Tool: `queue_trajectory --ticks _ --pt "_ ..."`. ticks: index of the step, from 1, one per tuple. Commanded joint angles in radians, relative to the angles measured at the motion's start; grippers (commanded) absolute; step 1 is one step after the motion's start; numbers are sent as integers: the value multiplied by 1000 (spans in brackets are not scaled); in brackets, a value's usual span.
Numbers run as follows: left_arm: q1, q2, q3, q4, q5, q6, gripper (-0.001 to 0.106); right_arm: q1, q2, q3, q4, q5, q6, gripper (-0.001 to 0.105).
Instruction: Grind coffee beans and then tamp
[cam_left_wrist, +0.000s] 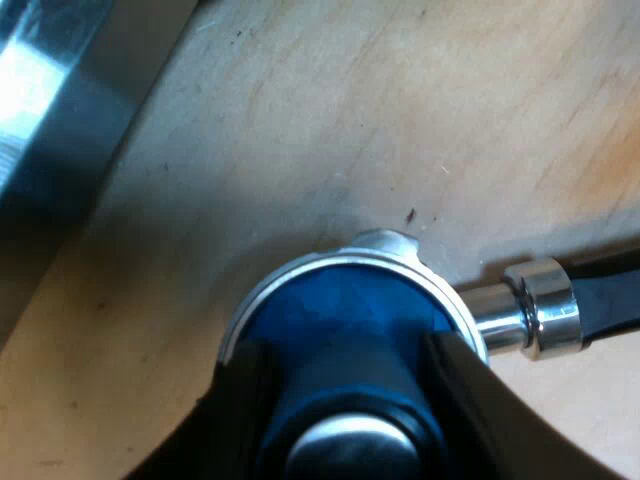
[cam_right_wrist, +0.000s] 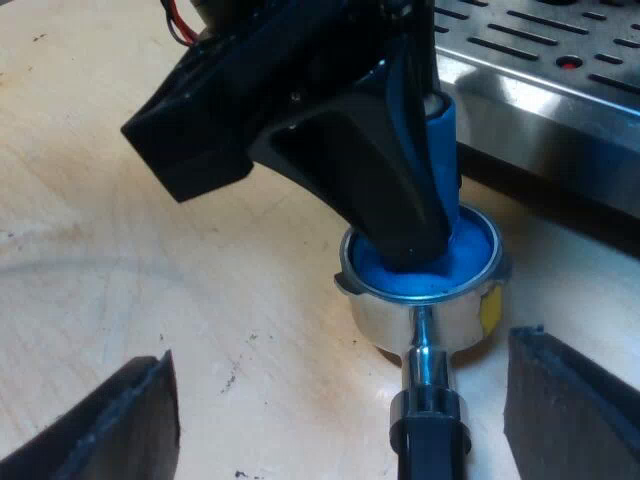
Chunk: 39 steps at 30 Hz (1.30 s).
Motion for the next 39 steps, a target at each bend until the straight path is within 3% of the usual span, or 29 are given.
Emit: queue_trajectory --ticks 1,6,29,32,39 --pt "-8 83 62 124 -40 0 0 -1 -4 0 -7 -2 -1 69" --pt "-8 64 35 157 -47 0 0 -1 -4 0 -7 -2 -1 69" --pt "-3 -257 -61 164 -56 0 0 -1 -4 -2 -81 -2 -20 69" --pt "29 -284 -61 189 -56 -16 0 -1 -4 -2 -94 -2 -21 69" --pt "212 -307 -61 351 -70 1 0 -1 -4 -2 -90 -2 -21 69"
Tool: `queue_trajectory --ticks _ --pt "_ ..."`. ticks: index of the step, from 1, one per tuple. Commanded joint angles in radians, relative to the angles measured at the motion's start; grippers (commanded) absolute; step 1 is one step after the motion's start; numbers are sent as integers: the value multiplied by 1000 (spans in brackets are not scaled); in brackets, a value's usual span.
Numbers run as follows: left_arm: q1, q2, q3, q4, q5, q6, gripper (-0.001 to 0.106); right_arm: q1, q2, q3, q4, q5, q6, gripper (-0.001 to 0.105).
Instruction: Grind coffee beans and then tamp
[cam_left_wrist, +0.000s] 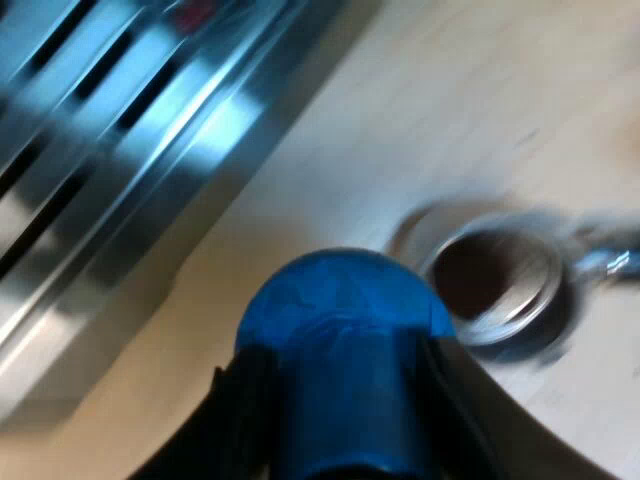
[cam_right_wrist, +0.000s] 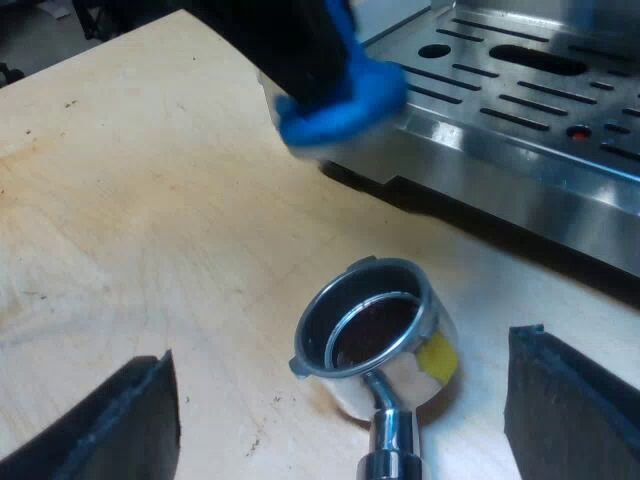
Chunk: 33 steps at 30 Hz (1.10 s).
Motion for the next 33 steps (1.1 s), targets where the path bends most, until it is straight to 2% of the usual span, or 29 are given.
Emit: queue_trajectory --ticks 1,9,12,13,16,23,26,33 --pt "62 -21 0 93 -14 19 0 -1 -4 -2 -9 -2 -10 69" --pt "222 -43 106 34 -20 12 0 -1 -4 -2 -9 -2 -10 69" --pt "253 -43 125 22 -20 12 0 -1 -4 -2 -9 -2 -10 69" --pt "308 -43 155 -15 -20 12 0 -1 -4 -2 -9 -2 -10 69" --pt "346 -43 180 -55 -20 12 0 -1 -4 -2 -9 -2 -10 69" --pt "353 -43 239 -144 -32 9 0 -1 -4 -2 -9 -2 -8 69" --pt "353 -43 261 -159 -54 -12 0 -1 -4 -2 -9 -2 -8 69" --pt "353 -28 277 -168 -54 -12 0 -1 -4 -2 -9 -2 -4 69"
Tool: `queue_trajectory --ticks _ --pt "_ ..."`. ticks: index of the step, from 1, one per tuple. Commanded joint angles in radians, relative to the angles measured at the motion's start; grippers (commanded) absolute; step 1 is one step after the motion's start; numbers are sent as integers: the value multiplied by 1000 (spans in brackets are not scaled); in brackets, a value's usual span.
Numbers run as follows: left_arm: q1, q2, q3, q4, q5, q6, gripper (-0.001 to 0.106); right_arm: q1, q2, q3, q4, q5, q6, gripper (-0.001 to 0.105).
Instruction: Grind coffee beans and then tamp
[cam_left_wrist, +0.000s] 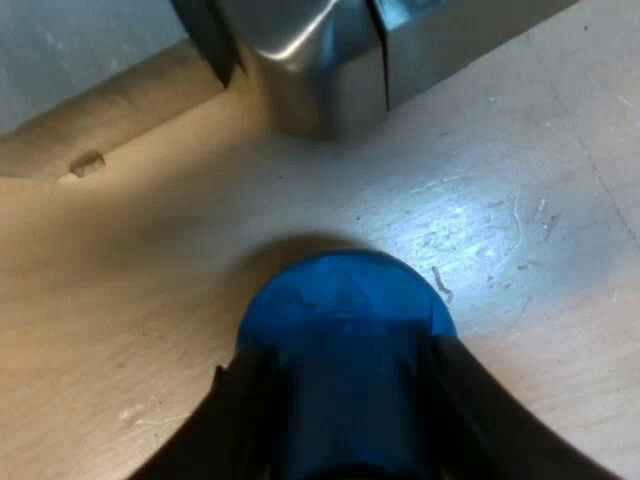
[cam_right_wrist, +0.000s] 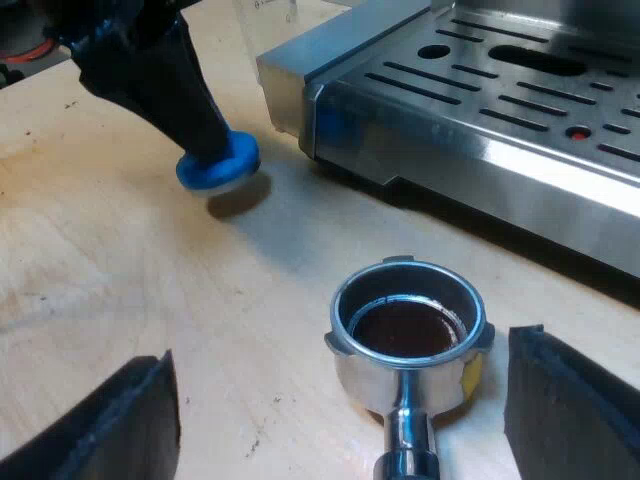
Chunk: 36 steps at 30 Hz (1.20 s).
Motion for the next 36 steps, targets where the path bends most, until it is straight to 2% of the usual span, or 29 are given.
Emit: queue_trajectory --ticks 1,6,7,8,9,10,11,13,14,26,30,36 --pt "-1 27 0 -19 -14 -14 0 -1 -4 -2 -9 -2 -4 69" --pt "-1 82 0 -13 -12 -14 2 -1 -4 -2 -9 -11 -4 69" --pt "-1 85 0 -9 -10 -14 6 -1 -4 -2 -9 -24 -4 69" --pt "-1 86 0 -6 -11 -14 15 -1 -4 -2 -9 -39 -4 69" --pt "-1 86 0 -5 -11 -14 17 -1 -4 -2 -9 -49 -4 69" --pt "-1 86 0 -5 -11 -14 24 -1 -4 -2 -9 -62 -4 69" --pt "-1 86 0 -8 -11 -25 53 -1 -4 -2 -9 -70 -4 69" --pt "-1 86 0 -8 -11 -34 75 -1 -4 -2 -9 -70 -4 69" --pt "-1 86 0 -8 -11 -36 82 -1 -4 -2 -9 -70 -4 69" --pt "-1 86 -8 11 -11 -55 83 -1 -4 -2 -6 -70 -4 69" --pt "-1 77 -64 81 -11 -55 83 -1 -4 -2 -4 -70 -4 69" --pt "-1 2 -86 115 -14 -53 83 -1 -4 -2 0 -70 -4 69"
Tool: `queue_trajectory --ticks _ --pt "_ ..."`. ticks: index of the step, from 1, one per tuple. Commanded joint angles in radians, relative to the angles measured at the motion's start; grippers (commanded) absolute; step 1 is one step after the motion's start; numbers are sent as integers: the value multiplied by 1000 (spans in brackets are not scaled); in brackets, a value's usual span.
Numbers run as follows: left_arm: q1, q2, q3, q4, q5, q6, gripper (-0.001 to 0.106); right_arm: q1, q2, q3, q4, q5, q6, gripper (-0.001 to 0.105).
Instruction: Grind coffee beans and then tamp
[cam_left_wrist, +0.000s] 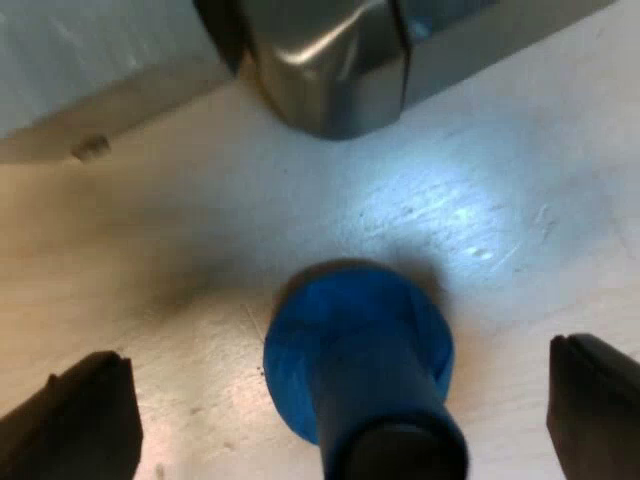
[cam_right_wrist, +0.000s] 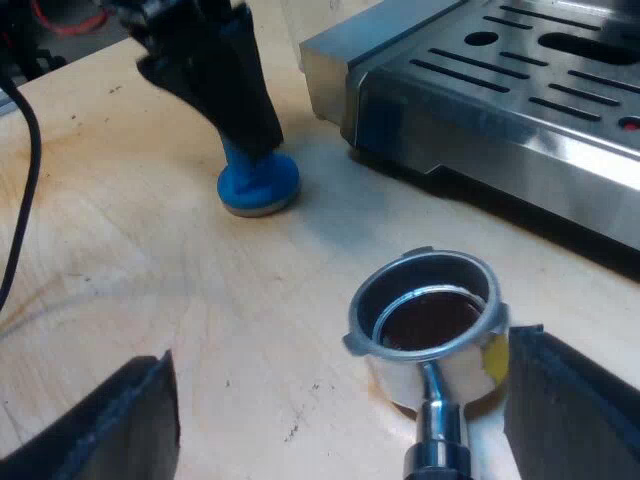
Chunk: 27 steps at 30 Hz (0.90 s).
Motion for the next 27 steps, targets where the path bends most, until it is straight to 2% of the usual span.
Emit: queue_trajectory --ticks 1,5,12,17,22,24,25,27 --pt "-1 -60 -12 31 -15 -11 83 -1 -4 -2 0 -10 -4 69" --pt "-1 -110 -12 41 -19 -11 83 -1 -4 -2 -1 -10 -4 69" --pt "-1 -278 -12 92 -19 -11 83 -1 -6 -14 -1 -20 -6 69" --pt "-3 -376 -12 143 -10 -13 83 -1 -6 -81 2 -179 -58 69" --pt "-3 -441 -12 158 -10 -34 83 -1 -4 -143 75 -183 -57 69" --pt "-3 -471 -12 158 -10 -39 83 -1 -2 -208 197 -182 -57 69" --pt "-3 -533 -12 158 -10 -39 83 -1 -2 -213 206 -182 -57 69" --pt "-3 -576 -15 158 -10 -48 83 -1 -2 -277 328 -182 -57 69"
